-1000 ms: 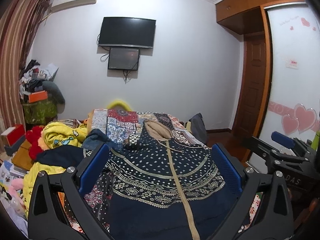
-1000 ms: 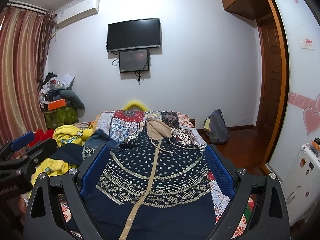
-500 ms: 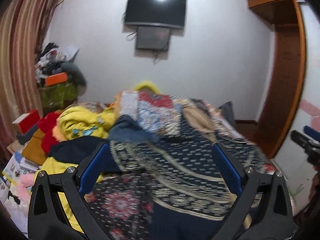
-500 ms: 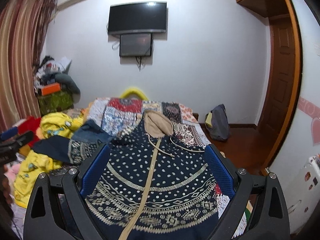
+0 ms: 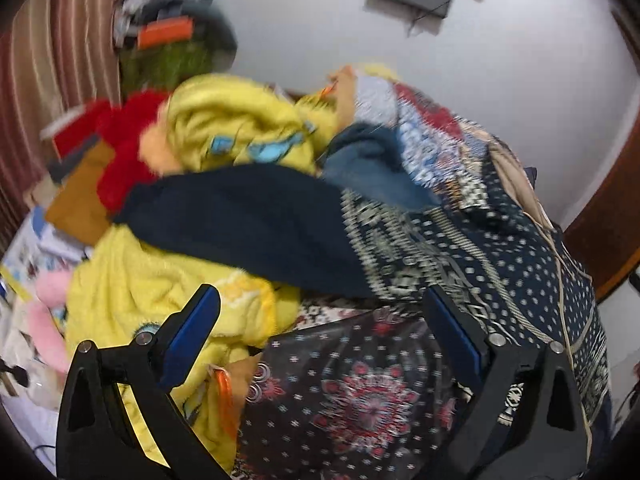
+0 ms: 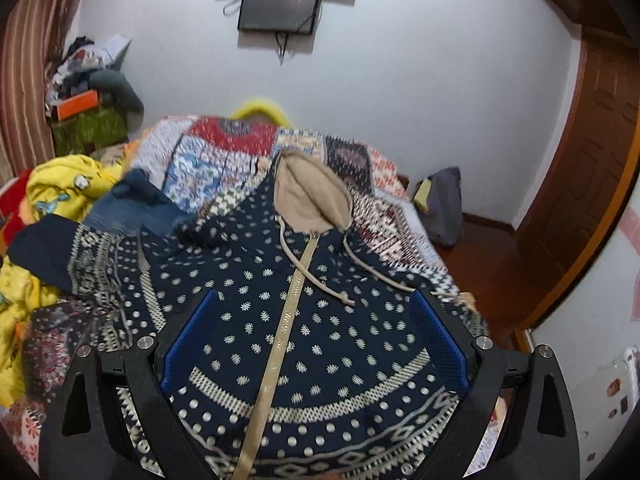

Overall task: Fold large clothes
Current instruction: 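Grasp the navy hoodie sleeve with the left tool and lift it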

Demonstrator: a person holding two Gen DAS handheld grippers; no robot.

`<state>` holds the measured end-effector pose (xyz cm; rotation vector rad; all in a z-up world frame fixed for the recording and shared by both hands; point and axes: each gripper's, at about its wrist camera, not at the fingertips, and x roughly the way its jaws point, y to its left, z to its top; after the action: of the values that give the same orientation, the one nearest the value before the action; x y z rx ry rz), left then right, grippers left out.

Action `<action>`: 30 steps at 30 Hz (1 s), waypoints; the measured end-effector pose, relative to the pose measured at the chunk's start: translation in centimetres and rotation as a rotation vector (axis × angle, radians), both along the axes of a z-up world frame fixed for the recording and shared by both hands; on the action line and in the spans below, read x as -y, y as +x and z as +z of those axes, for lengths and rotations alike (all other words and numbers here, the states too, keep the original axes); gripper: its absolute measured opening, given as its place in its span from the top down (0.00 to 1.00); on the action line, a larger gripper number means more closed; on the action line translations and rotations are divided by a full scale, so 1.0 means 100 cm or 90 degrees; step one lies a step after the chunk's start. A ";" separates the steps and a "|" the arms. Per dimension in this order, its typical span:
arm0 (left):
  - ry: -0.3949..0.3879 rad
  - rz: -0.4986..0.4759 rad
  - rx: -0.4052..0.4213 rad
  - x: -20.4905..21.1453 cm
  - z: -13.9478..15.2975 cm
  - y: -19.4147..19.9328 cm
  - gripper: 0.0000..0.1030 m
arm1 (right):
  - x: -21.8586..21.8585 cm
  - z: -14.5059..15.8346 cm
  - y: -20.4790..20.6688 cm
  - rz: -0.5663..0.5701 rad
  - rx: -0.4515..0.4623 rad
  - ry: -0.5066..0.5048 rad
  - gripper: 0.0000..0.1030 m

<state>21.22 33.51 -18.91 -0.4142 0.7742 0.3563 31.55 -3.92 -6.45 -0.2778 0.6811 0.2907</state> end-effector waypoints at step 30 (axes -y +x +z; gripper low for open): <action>-0.065 0.160 -0.107 -0.099 -0.073 0.078 0.79 | -0.025 -0.068 0.037 0.040 -0.114 -0.041 0.10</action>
<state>29.00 43.40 -26.17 -0.5857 0.9097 0.5932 35.26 -1.43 -13.28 -0.3383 0.8601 0.3571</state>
